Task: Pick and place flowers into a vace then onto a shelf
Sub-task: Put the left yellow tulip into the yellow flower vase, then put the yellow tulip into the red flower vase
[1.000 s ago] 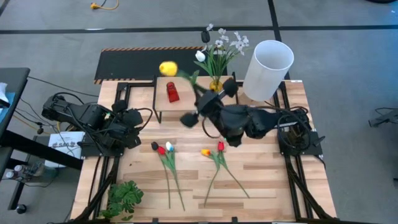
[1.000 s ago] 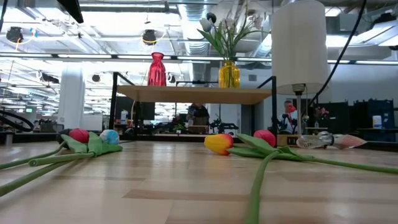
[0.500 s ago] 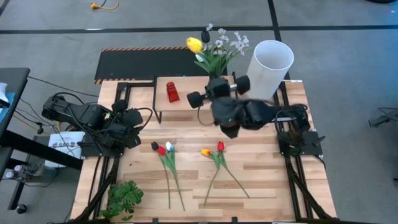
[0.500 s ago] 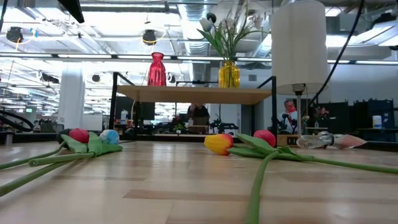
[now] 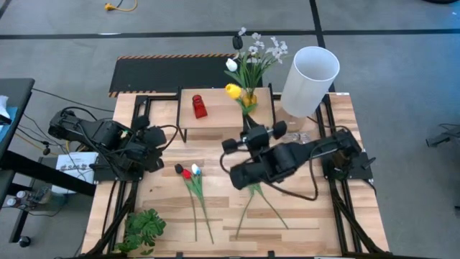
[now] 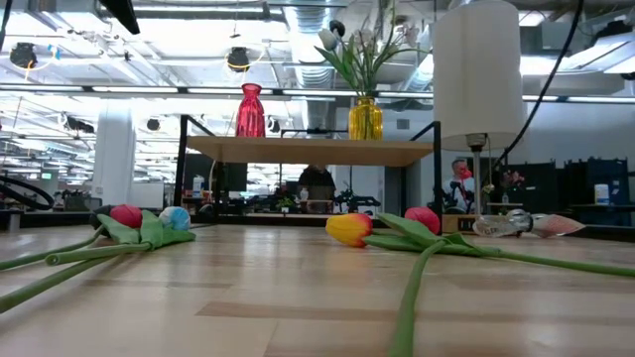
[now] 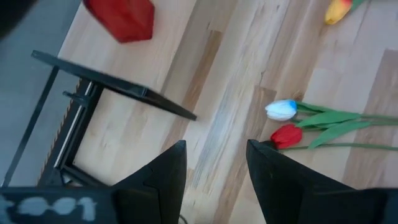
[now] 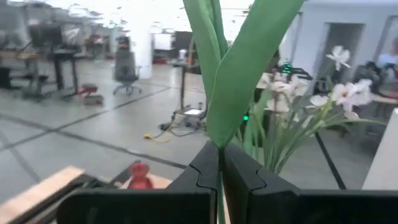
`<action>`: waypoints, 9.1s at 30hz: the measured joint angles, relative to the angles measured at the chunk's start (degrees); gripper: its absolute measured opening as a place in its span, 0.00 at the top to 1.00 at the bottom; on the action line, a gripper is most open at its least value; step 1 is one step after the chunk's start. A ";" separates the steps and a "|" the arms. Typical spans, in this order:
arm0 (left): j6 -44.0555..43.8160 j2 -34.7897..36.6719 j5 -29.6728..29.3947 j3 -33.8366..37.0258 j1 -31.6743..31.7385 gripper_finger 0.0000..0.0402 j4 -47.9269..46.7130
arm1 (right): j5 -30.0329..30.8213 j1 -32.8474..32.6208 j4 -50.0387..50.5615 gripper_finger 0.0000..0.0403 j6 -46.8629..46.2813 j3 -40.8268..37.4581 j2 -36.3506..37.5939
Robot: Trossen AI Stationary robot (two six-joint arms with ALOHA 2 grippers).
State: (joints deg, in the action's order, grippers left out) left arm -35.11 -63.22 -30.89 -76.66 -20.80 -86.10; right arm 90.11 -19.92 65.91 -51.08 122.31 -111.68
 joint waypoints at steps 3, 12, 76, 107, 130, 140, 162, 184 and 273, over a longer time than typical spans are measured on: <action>1.13 0.00 0.00 0.00 0.00 0.61 1.30 | -0.04 3.35 -3.04 1.00 -0.05 -4.00 -0.22; 1.46 -0.02 -0.11 0.00 0.00 0.61 2.61 | -0.04 13.60 -5.53 1.00 0.04 -5.59 -0.11; 2.95 -0.01 -1.49 0.00 0.00 0.61 3.12 | -16.27 21.55 -118.98 1.00 120.47 -4.49 1.10; 2.36 -0.02 -2.78 0.00 -0.02 0.61 3.23 | -13.74 22.62 -135.17 1.00 108.59 -27.42 3.56; 2.31 -0.02 -2.36 0.00 -0.02 0.61 3.23 | -13.75 25.27 -123.85 1.00 95.37 -31.64 3.60; 2.31 -0.02 -2.34 0.00 0.00 0.61 3.09 | -13.99 26.11 -106.97 1.00 80.96 -31.63 3.58; 2.31 -0.02 -2.32 0.00 0.00 0.61 3.07 | -4.29 26.07 -91.62 0.95 67.01 -31.63 3.58; 2.31 -0.02 -1.11 0.00 -0.02 0.61 3.05 | -0.04 25.14 -90.13 0.60 67.11 -31.63 3.58; -8.75 -11.06 11.13 0.04 -0.61 0.61 17.84 | -80.55 -9.97 -16.27 0.52 -20.99 -48.79 3.58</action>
State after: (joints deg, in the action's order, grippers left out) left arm -43.86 -74.28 -19.77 -76.62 -21.41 -68.25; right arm 9.56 -29.88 49.65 -72.07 73.52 -108.09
